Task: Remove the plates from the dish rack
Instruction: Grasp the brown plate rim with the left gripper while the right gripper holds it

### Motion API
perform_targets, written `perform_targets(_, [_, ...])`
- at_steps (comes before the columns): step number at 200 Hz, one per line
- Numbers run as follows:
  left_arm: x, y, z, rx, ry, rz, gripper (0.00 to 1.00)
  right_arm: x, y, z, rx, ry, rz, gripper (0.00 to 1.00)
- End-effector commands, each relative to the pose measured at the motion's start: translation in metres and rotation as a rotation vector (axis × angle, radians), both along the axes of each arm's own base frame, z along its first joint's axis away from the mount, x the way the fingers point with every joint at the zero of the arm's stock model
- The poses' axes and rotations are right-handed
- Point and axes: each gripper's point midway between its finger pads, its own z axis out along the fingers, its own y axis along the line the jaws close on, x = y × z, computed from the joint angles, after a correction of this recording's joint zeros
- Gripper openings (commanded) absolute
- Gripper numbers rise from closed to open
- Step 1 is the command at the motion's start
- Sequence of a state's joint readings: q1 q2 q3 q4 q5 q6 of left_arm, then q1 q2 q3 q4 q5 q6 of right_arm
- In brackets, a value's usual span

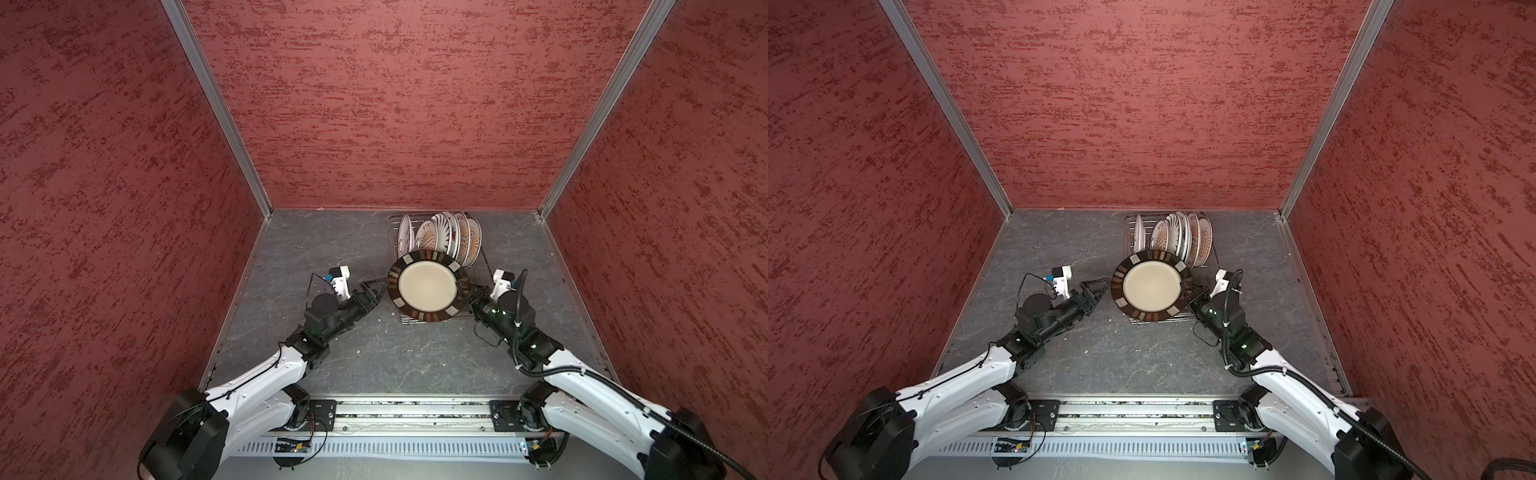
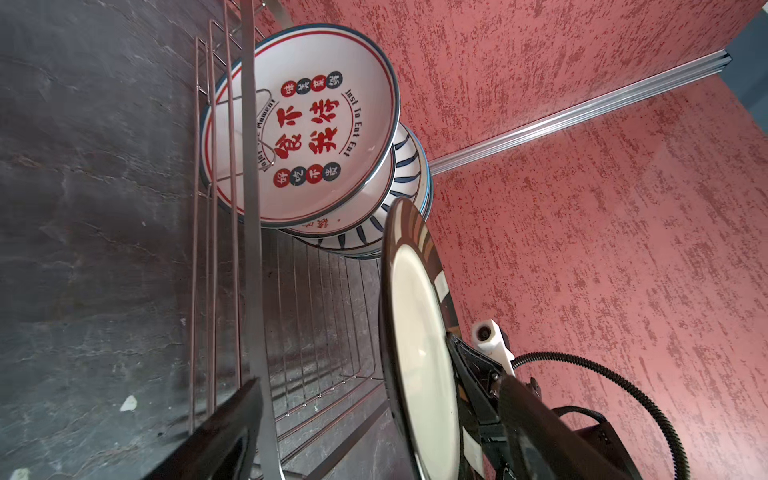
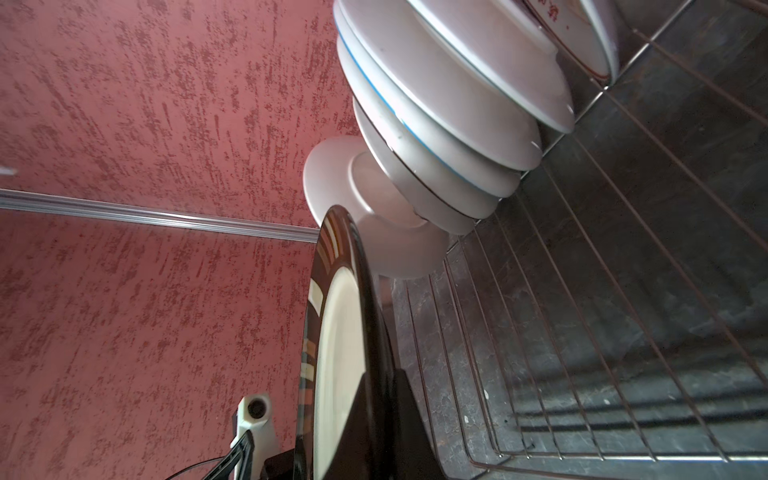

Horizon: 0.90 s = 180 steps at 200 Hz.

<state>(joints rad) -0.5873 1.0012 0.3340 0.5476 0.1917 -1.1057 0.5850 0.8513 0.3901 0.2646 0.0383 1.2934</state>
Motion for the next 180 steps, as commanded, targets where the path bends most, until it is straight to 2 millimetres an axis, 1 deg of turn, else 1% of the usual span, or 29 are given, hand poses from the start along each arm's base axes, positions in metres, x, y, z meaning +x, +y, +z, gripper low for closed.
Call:
perform_targets(1, [-0.002,-0.018,0.025,-0.066,-0.038,-0.069,0.84,-0.004,0.003,0.072,0.179,-0.203,0.014,0.0])
perform_targets(27, [-0.011,-0.034,0.031,-0.06,-0.042,-0.116,0.76,-0.011,0.01,0.069,0.197,-0.212,0.053,0.0])
perform_targets(35, [-0.015,-0.039,0.03,-0.053,-0.038,-0.129,0.72,-0.013,0.012,0.067,0.202,-0.216,0.06,0.0])
perform_targets(44, [-0.02,-0.043,0.029,-0.042,-0.037,-0.138,0.65,-0.015,0.014,0.064,0.202,-0.218,0.064,0.0])
perform_targets(56, [-0.025,-0.047,0.024,-0.021,-0.015,-0.143,0.6,-0.016,0.015,0.06,0.197,-0.212,0.062,0.0])
perform_targets(75, [-0.025,-0.046,0.016,0.0,0.01,-0.124,0.46,-0.018,0.017,0.056,0.184,-0.205,0.065,0.0])
perform_targets(94, [-0.024,-0.043,-0.003,0.007,0.067,-0.094,0.35,-0.021,0.019,0.055,0.187,-0.208,0.07,0.0])
perform_targets(105, [-0.024,-0.044,-0.007,-0.001,0.072,-0.094,0.3,-0.022,0.02,0.054,0.184,-0.208,0.067,0.0])
perform_targets(126, [-0.024,-0.047,-0.007,0.013,0.078,-0.11,0.24,-0.023,0.023,0.053,0.179,-0.205,0.07,0.0])
perform_targets(145, [-0.024,-0.049,-0.002,0.017,0.064,-0.12,0.19,-0.022,0.023,0.05,0.175,-0.203,0.068,0.0])
perform_targets(147, [-0.024,-0.048,-0.007,0.032,0.08,-0.118,0.19,-0.022,0.023,0.05,0.176,-0.204,0.067,0.0])
perform_targets(151, [-0.025,-0.047,-0.009,0.038,0.086,-0.117,0.18,-0.022,0.023,0.05,0.175,-0.205,0.066,0.0])
perform_targets(166, [-0.024,-0.044,-0.007,0.038,0.082,-0.104,0.14,-0.021,0.022,0.049,0.174,-0.206,0.058,0.0])
perform_targets(180, [-0.024,-0.041,-0.003,0.035,0.077,-0.091,0.12,-0.021,0.021,0.047,0.172,-0.206,0.054,0.0])
